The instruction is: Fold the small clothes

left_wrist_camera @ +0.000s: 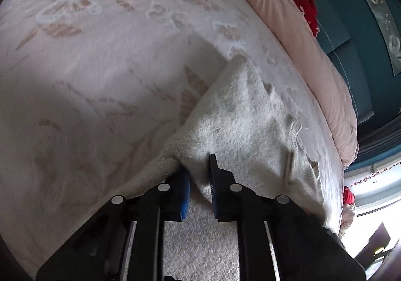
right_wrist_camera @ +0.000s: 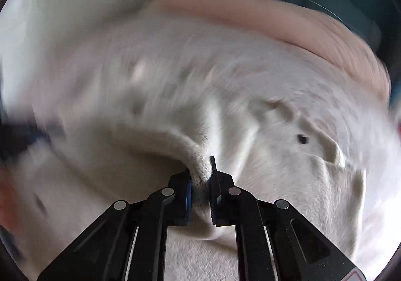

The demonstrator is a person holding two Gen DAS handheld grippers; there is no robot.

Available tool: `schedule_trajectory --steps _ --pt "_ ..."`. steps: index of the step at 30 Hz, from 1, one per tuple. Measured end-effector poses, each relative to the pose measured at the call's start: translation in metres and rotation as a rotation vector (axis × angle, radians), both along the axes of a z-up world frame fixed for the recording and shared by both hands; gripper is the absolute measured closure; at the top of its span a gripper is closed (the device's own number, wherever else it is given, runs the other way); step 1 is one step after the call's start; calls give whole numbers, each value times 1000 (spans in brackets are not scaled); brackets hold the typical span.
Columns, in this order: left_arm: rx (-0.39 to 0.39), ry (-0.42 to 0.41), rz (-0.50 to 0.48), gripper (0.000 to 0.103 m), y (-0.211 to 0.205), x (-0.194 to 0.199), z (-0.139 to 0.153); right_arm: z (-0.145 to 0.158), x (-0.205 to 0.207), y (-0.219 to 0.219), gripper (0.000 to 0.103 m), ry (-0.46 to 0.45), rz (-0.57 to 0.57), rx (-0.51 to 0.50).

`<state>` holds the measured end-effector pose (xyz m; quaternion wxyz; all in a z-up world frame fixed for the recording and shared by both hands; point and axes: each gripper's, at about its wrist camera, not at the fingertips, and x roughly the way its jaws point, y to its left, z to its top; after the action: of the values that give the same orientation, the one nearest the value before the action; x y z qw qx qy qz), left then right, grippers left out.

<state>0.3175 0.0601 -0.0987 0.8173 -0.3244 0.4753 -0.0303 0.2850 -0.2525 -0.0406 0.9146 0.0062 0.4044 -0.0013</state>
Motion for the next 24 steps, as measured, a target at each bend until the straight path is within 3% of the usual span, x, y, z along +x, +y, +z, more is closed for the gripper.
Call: schedule_trajectory --steps 2,3,5,7,8,10,12,14,16,17,18,20,22,24 --pt "4 -10 -11 90 3 -1 0 13 -25 -59 94 -73 -185 252" --pt "7 -11 -29 88 1 0 -1 6 -40 -89 93 -78 -273 380" --pt "2 -3 -63 86 -4 0 -7 -25 -58 -129 88 -13 -390 523" --pt "29 -13 -68 86 -9 -3 -8 -53 -68 -144 84 82 -436 533" --pt "33 -28 -67 85 -11 -6 -6 -60 -77 -149 84 78 -425 579" --pt "24 -27 -60 82 -11 -7 -3 -57 -89 -156 74 32 -418 638" --pt "-7 -21 -33 81 -8 -7 -2 -49 -93 -159 54 6 -429 613" --pt "-18 -26 -12 81 -6 -6 1 -42 -92 -167 51 -14 -447 584" --pt "2 -35 2 82 -7 -3 5 -49 -83 -183 51 -10 -487 623" --pt "6 -30 3 82 -9 0 5 -53 -80 -189 62 -7 -500 643" --pt "13 -14 5 85 -10 3 3 -55 -77 -196 96 -3 -512 665" --pt "12 0 2 94 -12 6 4 -51 -69 -201 95 -10 -503 702" --pt "19 -86 -26 96 -14 1 23 -13 -72 -193 95 -134 -431 653" --pt "86 -178 -70 95 -19 -6 45 18 -83 -184 96 -224 -381 593"
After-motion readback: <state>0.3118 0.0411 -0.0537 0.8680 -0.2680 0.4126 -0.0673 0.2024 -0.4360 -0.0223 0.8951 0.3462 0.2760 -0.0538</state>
